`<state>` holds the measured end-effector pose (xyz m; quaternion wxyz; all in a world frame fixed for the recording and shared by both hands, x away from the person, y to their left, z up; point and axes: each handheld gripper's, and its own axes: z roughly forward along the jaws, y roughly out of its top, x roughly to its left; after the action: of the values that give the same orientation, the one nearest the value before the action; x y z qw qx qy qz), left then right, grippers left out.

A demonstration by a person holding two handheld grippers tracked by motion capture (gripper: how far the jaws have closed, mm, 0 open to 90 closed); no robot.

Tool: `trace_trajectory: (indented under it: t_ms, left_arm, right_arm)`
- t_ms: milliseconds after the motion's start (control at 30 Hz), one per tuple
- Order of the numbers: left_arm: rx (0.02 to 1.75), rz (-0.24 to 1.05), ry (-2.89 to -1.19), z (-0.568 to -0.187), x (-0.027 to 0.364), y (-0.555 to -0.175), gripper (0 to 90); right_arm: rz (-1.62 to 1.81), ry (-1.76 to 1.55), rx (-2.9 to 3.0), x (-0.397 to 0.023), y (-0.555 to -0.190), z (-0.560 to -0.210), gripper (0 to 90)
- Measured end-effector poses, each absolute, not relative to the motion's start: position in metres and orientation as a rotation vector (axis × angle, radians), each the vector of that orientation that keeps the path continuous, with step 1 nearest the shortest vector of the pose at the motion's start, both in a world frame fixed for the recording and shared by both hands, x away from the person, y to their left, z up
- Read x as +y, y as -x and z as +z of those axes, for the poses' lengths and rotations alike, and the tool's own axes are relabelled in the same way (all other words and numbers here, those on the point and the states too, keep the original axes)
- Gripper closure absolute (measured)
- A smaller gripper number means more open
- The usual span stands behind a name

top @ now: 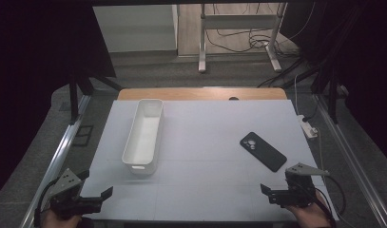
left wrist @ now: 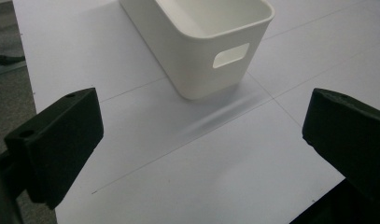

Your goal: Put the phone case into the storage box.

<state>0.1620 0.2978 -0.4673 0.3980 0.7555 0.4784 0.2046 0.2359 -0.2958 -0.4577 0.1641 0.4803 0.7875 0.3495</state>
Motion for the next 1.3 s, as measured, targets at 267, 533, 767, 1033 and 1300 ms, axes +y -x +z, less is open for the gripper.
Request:
trace_trajectory:
  t_ms: [267,533,767,1033,1300]
  left_arm:
    - [1.209,0.501,-1.911,-0.467,0.299,-0.162,0.0]
    - [1.189,0.495,-1.934,-0.467,0.297,-0.161,0.0]
    - [1.192,0.486,-1.925,-0.468,0.298,-0.162,0.0]
    - [1.179,0.488,-1.949,-0.468,0.296,-0.162,0.5]
    - [1.191,0.492,-1.949,-0.468,0.296,-0.163,1.0]
  right_arm:
    - [0.993,-1.362,2.265,-0.295,-0.238,-0.458,0.0]
    - [0.992,-1.359,2.264,-0.294,-0.238,-0.458,0.0]
    - [0.985,-1.347,2.277,-0.293,-0.239,-0.458,0.0]
    - [0.961,-1.339,2.293,-0.292,-0.242,-0.459,0.0]
    - [0.955,-1.342,2.287,-0.289,-0.249,-0.457,0.0]
